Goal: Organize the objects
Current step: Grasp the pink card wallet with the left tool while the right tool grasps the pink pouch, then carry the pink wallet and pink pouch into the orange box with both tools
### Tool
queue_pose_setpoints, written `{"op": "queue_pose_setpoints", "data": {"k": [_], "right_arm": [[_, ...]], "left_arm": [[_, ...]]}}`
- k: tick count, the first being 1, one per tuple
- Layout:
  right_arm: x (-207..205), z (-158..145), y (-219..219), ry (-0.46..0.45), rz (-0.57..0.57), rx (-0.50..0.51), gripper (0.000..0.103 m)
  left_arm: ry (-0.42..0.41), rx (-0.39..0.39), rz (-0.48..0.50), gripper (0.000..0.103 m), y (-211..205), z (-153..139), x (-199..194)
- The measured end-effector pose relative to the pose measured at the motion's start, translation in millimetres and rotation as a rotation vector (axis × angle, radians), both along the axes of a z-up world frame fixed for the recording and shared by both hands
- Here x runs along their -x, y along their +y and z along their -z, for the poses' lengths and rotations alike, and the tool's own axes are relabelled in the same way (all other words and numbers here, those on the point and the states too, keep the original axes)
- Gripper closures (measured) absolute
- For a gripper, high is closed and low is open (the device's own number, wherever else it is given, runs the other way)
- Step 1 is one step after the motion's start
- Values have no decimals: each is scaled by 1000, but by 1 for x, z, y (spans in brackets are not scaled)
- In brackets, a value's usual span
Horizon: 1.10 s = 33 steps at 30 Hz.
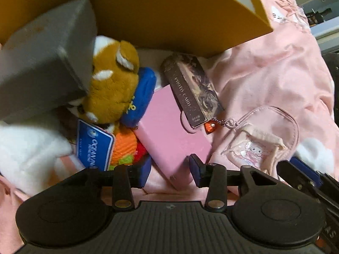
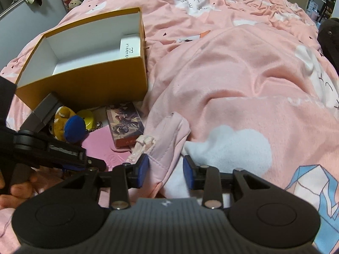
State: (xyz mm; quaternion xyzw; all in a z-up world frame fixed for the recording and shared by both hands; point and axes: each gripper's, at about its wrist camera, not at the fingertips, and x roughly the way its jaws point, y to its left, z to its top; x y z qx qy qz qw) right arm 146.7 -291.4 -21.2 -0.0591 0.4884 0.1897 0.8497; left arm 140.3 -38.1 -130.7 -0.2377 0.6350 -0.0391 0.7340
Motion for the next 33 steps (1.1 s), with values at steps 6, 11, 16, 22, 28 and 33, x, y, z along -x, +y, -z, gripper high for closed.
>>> {"op": "queue_pose_setpoints", "data": {"k": [6,11,16,22,28,33], "right_arm": [[-4,3,-7,26,21,-49,66],[-2,-9,0,20,35,-61,60],[13,-24,26,-81,-18,73,51],[6,-9,43,-50,-55,124,49],[6,-2,34,-39,-66,104,72],[10,-23,26,-89,-78,61,76]], "left_arm": [[-17,17,-72,58,2,9,2],[-55,14,-80,68,3,0,9],[-98,22,-76,72,7,-19,16],[-158,55,-67,76,17,-35,28],[-220,95,-18,81,27,-52,39],[-299,106,28,83,29,-73,45]]}}
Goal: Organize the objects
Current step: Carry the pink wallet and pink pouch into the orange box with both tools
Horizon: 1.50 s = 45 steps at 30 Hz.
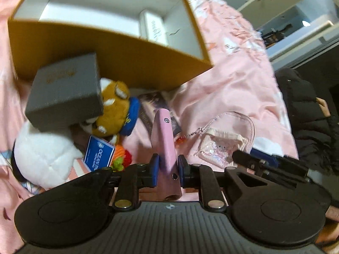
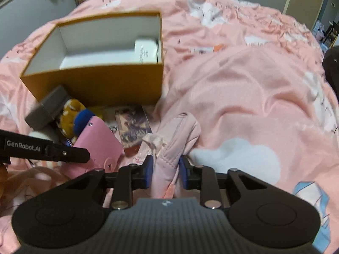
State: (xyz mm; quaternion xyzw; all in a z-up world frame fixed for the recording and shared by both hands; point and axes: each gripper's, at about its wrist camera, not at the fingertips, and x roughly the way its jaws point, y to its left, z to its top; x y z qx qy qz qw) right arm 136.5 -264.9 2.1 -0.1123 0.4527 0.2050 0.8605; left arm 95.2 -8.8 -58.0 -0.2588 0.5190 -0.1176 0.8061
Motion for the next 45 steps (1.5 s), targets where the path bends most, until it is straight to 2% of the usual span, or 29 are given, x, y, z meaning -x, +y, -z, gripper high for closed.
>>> {"op": "queue_pose_setpoints", "data": {"k": [7,13,17,20,24,26,31,35,39,42,45], "right_arm": [[-5,-44,1,-103,-67,-60,78],[-21,-83,13,-190,-147,-128,79],[-44,-102,24,-211,-190,-190,79],[-68,-105,39,-236,-202,-196,79],[-100,-95,59,-255,-166,-176,79],[-114,-86,68,-255,-170,-174,79],[-138,-64,79,-216,-188,-189,79],[-149,-50,80,-210,-196,-173,79],[-153,-43,79,-209,-206,-174,79],[-157,-40,78,-211,-199,-182,79],[-159,-38,79,-205,-207,-191,79]], "left_arm": [[-99,26,-9,84,5,-34,-5],[-173,112,-66,84,28,-72,-23],[-242,137,-131,84,52,-99,-38],[-270,142,-214,84,66,-105,-61],[-233,118,-316,84,75,-85,-97],[-186,91,-346,84,77,-67,-114],[-56,116,-402,84,77,-20,-143],[-12,120,-409,84,70,0,-154],[37,84,-404,84,61,15,-157],[107,92,-370,84,57,23,-158],[169,27,-333,84,52,28,-162]]}}
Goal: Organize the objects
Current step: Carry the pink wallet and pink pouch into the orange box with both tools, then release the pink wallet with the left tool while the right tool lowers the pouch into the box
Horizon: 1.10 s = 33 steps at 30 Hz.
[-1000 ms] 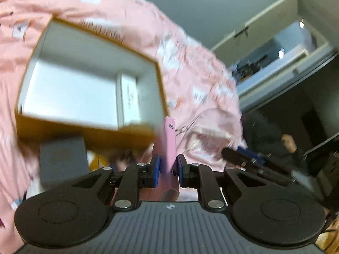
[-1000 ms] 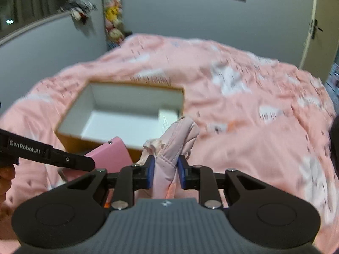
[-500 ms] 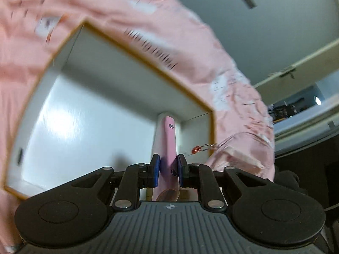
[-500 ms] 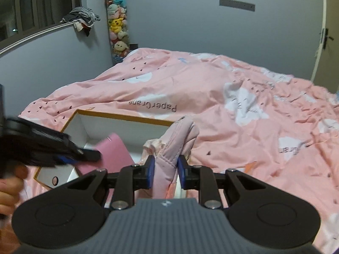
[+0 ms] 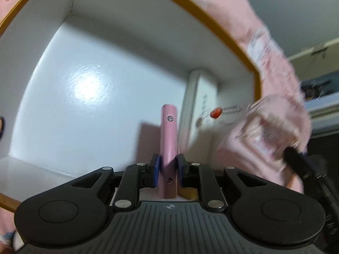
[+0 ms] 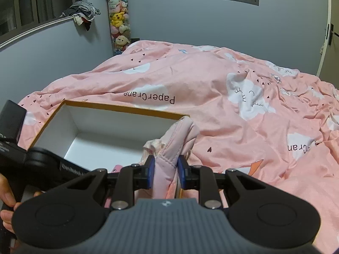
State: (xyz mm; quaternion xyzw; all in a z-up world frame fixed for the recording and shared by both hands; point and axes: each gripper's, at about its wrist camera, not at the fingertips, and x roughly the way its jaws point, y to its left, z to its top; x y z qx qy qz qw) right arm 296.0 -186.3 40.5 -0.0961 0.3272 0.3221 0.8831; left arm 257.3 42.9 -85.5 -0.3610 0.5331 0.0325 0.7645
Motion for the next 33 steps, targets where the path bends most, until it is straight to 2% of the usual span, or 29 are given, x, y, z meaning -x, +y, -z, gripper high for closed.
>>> {"op": "queue_pose_setpoints", "data": {"k": [3,7,10,14,17,18,24,30,33], "right_arm": [[0,2,1,4,-8,-1,79],[-1,3,2,1,-14,4,79],[-1,3,2,-2,-14,10,79],[-2,5,2,9,-20,8,79],[-3,4,2,5,-21,11,79],[-2,3,2,2,-25,10,78],[-2,6,5,-2,-47,16,78],[-5,10,5,12,-70,25,78],[-7,13,5,23,-90,20,78]], "left_arm": [[51,-57,60,83,-8,2,-5],[115,-192,153,81,-17,0,-14],[160,-251,228,81,-21,2,-21],[148,-237,281,81,-22,0,-31],[147,-288,292,81,-20,-1,-34],[158,-298,298,81,-22,3,-48],[219,-270,328,78,-22,21,-67],[203,-271,352,78,-26,22,-66],[194,-220,320,78,-17,23,-62]]}}
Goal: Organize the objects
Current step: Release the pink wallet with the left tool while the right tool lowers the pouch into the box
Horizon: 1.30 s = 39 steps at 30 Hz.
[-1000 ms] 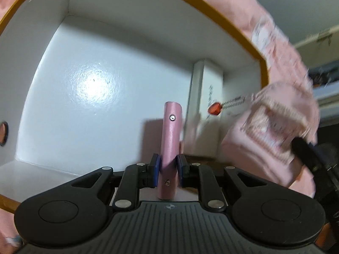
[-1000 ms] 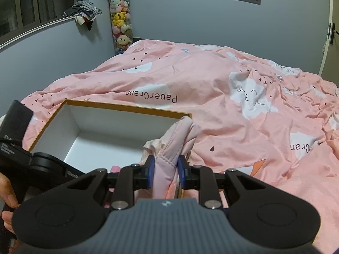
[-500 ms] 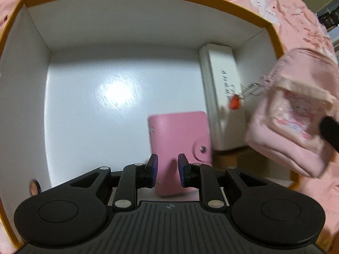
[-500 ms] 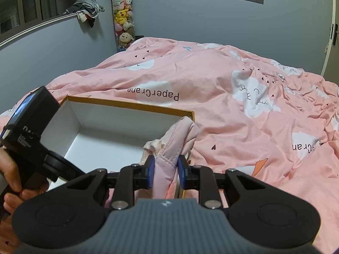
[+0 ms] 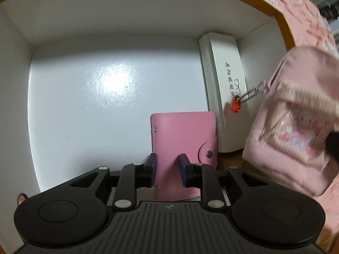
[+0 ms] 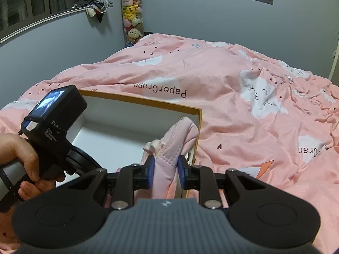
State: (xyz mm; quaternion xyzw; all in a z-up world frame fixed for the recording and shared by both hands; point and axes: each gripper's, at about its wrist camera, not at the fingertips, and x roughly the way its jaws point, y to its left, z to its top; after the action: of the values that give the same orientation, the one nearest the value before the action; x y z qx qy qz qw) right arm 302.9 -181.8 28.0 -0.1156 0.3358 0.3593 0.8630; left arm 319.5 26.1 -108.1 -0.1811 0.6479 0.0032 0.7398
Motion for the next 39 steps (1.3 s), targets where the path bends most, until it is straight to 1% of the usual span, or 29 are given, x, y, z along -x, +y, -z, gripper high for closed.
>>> {"op": "queue_pose_setpoints", "data": {"k": [2,3,7,10,12,14,17,18,21,24,27,29,31,32,33,35,38,39], "right_arm": [[0,0,1,10,-19,-10,78],[0,0,1,16,-29,-15,78],[-1,1,10,75,-98,-51,78],[-5,12,24,161,-150,-69,78],[-10,22,35,216,-172,-60,78],[-17,33,44,286,-185,-55,78],[-29,46,50,388,-196,-53,78],[-31,49,52,410,-196,-42,78],[-37,56,54,435,-203,-1,78],[-40,59,60,433,-230,54,78],[-38,61,66,391,-243,157,76],[-31,64,72,337,-257,235,76],[-22,68,80,255,-273,323,75],[-17,68,83,215,-284,352,70],[-13,67,86,184,-298,369,68],[-8,62,88,151,-311,377,68],[-4,57,88,145,-327,359,69],[-5,56,89,153,-326,353,71]], "left_arm": [[-28,62,-42,78,13,-4,6],[-56,72,-57,78,20,-10,11],[-208,62,-104,78,43,-42,37],[-286,46,-113,78,52,-61,58],[-330,31,-107,78,57,-66,69],[-359,25,-99,78,61,-76,71],[-383,26,-89,78,56,-74,74],[-389,26,-89,78,56,-73,76],[-403,27,-92,78,49,-70,75],[-391,44,-79,78,46,-63,71],[-373,50,-73,78,47,-58,71],[-356,56,-71,78,47,-54,70],[-340,76,-65,78,48,-50,68],[-333,81,-62,78,48,-48,67],[-328,88,-51,78,47,-47,66],[-312,97,-51,78,47,-43,63],[-276,120,-56,78,45,-34,53],[-260,121,-58,78,44,-31,50]]}}
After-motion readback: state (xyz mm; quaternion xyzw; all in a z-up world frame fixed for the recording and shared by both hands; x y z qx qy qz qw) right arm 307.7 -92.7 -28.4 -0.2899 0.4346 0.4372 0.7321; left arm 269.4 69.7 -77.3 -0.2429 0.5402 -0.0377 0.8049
